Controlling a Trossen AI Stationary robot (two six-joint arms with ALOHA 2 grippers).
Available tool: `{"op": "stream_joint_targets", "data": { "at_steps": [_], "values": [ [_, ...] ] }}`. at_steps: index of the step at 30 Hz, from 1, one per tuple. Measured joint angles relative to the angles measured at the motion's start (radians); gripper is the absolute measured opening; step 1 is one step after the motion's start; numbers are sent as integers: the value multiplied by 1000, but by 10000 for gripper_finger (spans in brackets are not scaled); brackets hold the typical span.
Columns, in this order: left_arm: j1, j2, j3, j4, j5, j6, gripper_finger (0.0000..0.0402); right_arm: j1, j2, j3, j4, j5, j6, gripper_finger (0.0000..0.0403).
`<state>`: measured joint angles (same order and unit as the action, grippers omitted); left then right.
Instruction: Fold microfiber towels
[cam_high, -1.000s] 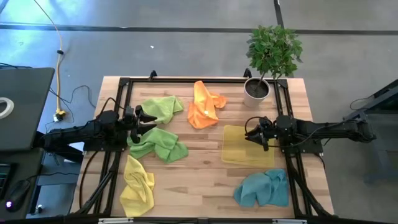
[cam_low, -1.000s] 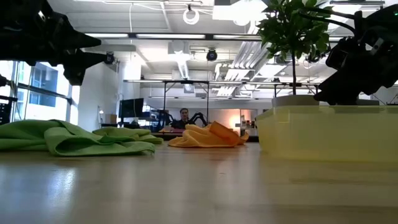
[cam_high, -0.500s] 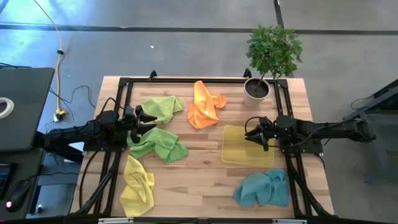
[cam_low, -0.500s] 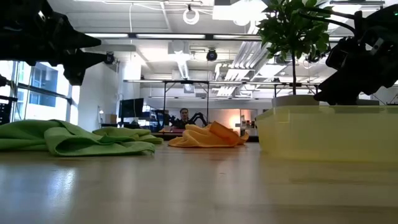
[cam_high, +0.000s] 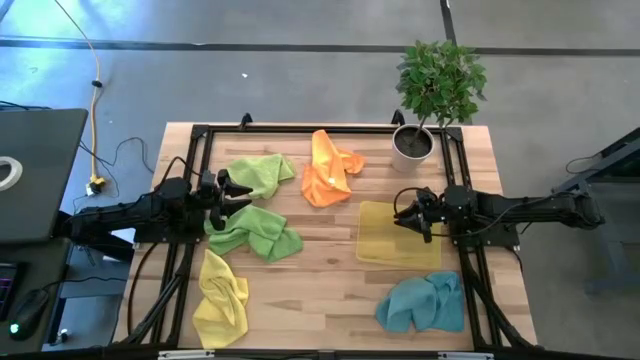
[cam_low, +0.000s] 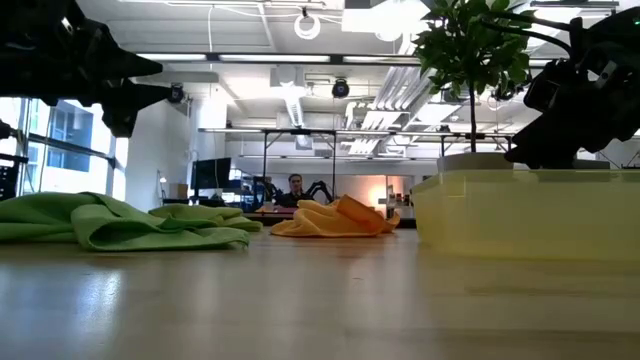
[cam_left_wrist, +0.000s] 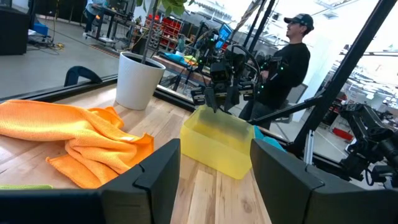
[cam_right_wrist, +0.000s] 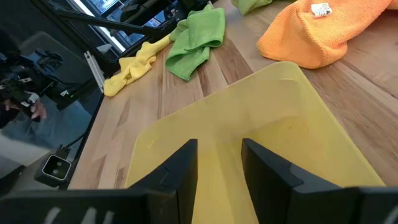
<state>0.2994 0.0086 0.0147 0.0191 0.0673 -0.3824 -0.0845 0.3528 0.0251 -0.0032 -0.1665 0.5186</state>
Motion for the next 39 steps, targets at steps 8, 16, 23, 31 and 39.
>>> {"op": "stream_joint_targets", "data": {
  "at_steps": [8, 16, 23, 31, 39],
  "values": [
    [0, 0, 0, 0, 0, 0, 184, 0, 0, 0, 0, 0, 0, 116],
    [0, 0, 0, 0, -54, 0, 184, 0, 0, 0, 0, 0, -1, 116],
    [0, 0, 0, 1, -83, -17, 184, 0, 0, 0, 0, 0, -1, 116],
    [-1, 0, 0, 109, -46, 8, 184, 0, 0, 0, 0, 0, 0, 116],
    [-1, 15, 1, 275, -11, 97, 184, 0, 0, 0, 0, 0, 0, 116]
  ]
}}
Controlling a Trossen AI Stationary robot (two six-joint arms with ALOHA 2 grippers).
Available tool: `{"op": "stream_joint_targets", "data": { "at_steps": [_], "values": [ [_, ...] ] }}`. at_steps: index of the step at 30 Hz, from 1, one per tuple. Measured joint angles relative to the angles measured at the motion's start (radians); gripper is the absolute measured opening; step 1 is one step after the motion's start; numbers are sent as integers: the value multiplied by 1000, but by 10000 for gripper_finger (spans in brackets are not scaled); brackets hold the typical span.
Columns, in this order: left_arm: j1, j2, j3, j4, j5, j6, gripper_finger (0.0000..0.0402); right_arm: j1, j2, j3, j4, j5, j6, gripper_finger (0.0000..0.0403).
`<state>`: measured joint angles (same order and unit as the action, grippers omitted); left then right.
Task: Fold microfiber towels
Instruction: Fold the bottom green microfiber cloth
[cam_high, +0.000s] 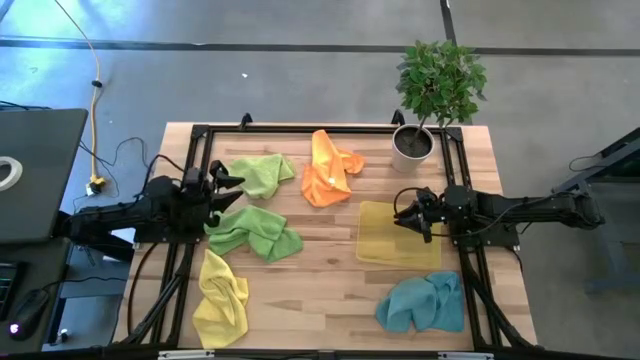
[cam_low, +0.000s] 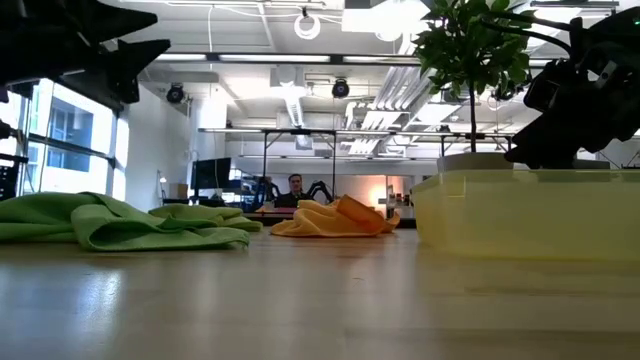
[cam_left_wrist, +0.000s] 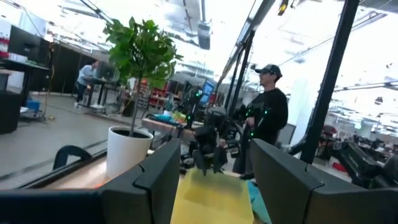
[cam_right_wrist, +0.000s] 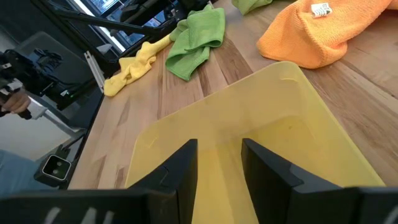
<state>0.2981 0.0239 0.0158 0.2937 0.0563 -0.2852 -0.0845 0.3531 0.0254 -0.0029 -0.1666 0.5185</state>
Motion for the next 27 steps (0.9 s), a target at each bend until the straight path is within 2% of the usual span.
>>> {"op": "stream_joint_targets", "data": {
  "at_steps": [6, 15, 23, 27],
  "values": [
    [0, 102, 57, -55, -13, 31, 184, 0, 0, 0, 0, 0, 0, 116],
    [0, 378, 200, -106, -19, 112, 184, 0, 0, 0, 0, 0, 0, 116],
    [-1, 642, 426, -291, -11, 179, 184, 0, 0, 0, 0, 0, 0, 116],
    [-1, 748, 544, -464, -6, 210, 184, 0, 0, 0, 0, 0, 0, 116]
  ]
}}
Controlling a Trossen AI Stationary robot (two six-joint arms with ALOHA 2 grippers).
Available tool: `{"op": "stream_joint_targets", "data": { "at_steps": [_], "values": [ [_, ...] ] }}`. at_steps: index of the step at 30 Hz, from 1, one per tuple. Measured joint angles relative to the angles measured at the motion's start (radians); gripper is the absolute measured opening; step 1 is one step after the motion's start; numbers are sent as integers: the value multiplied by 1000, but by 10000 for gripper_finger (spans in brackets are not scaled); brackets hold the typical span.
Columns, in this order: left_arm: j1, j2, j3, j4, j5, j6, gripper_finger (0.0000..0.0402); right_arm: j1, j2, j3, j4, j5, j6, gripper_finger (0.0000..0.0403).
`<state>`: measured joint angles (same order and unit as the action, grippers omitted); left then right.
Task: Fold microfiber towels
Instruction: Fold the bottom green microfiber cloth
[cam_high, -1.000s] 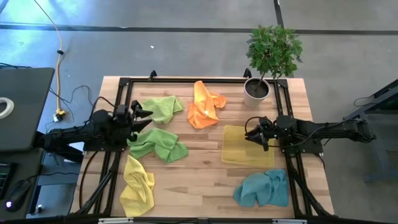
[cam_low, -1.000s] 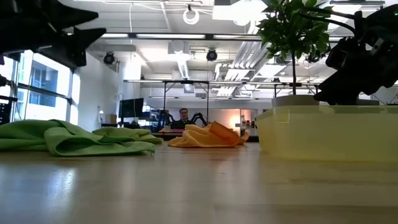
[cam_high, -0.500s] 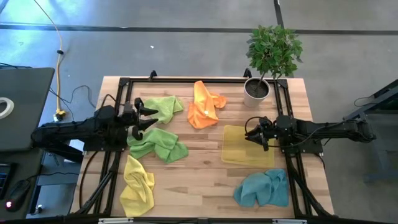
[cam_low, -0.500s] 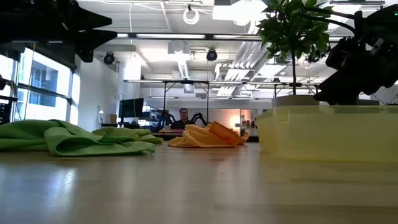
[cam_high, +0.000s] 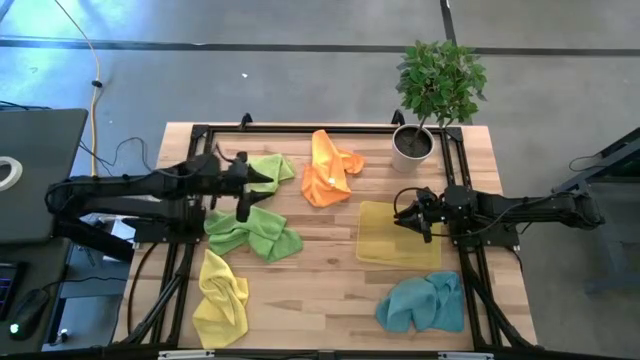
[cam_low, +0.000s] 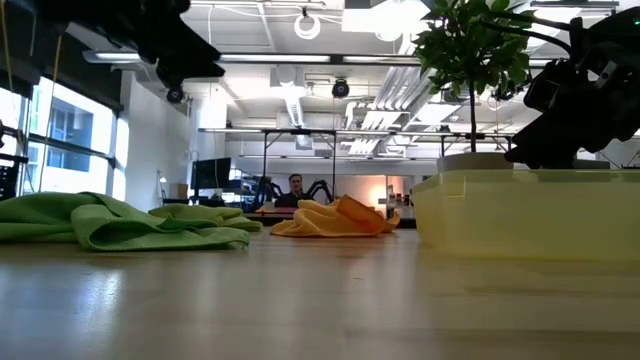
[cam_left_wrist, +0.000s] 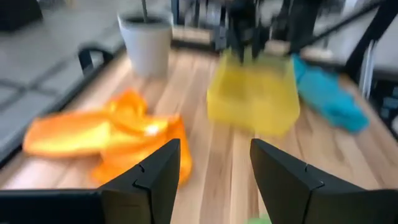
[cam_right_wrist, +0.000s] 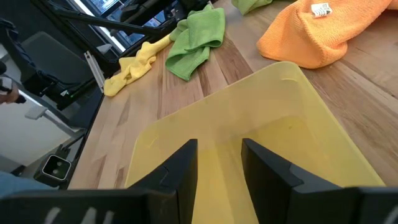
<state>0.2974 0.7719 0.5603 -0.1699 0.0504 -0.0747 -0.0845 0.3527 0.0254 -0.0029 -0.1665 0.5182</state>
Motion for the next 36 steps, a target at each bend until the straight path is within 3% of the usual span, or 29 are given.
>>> {"op": "stream_joint_targets", "data": {
  "at_steps": [8, 17, 25, 36],
  "values": [
    [-29, 185, 198, -470, 23, 66, 184, 0, 0, 0, 0, 0, 0, 116],
    [-153, 362, 227, -799, 18, 88, 184, 0, 0, 0, 0, 0, 0, 116],
    [-223, 474, 227, -826, -88, 144, 184, 0, 0, 0, 0, 0, -1, 116],
    [-240, 569, 227, -813, -99, 196, 184, 0, 0, 0, 0, 0, 0, 116]
  ]
}}
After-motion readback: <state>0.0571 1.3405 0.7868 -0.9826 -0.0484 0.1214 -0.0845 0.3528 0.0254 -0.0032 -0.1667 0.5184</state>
